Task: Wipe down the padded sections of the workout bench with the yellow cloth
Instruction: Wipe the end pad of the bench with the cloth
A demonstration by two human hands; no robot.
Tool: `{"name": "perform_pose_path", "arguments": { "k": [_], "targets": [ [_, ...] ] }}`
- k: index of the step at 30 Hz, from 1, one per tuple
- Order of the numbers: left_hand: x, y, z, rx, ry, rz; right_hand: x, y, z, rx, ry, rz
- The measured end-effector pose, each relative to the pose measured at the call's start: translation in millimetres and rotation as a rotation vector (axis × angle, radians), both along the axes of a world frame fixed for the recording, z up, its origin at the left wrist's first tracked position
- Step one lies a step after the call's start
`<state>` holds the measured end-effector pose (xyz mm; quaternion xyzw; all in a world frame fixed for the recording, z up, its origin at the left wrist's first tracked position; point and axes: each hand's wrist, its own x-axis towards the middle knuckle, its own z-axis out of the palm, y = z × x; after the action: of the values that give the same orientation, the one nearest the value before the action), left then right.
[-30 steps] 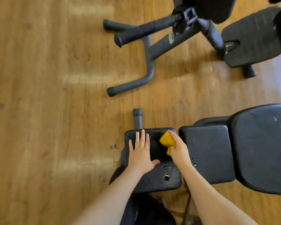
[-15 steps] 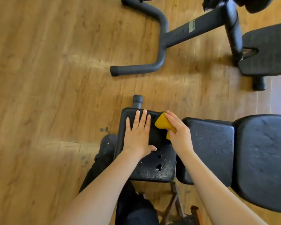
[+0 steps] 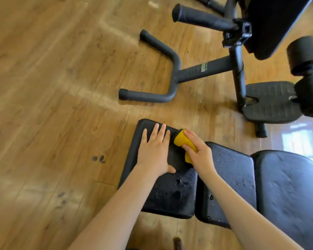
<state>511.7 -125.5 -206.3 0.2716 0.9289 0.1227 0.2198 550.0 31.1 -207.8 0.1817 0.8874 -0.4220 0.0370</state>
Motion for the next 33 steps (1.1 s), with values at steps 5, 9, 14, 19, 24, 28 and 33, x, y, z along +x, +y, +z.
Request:
{"name": "perform_pose_path", "arguments": {
  "k": [5, 9, 14, 19, 24, 28, 33],
  "targets": [
    [21.2, -10.9, -3.8, 0.017, 0.088, 0.048, 2.0, 2.7, -10.0, 0.035, 0.104, 0.044],
    [55.4, -25.9, -18.2, 0.032, 0.196, 0.132, 4.3, 8.7, -16.2, 0.036, 0.170, 0.082],
    [54.7, -26.7, -23.8, 0.016, 0.212, 0.149, 3.0, 15.7, -24.2, 0.015, 0.242, 0.137],
    [66.9, -18.1, -17.0, -0.012, 0.161, 0.228, 5.7, 23.9, -21.4, -0.015, 0.230, 0.250],
    [113.1, -20.9, -6.9, -0.020, 0.078, 0.378, -3.0, 52.8, -5.7, -0.034, 0.170, 0.336],
    [145.2, -29.1, -11.6, -0.097, 0.115, 0.414, -10.8, 69.2, 8.7, -0.004, 0.134, 0.399],
    [153.2, -28.0, -16.0, -0.092, 0.169, 0.419, 3.1, 50.5, -3.9, 0.058, 0.150, 0.462]
  ]
}}
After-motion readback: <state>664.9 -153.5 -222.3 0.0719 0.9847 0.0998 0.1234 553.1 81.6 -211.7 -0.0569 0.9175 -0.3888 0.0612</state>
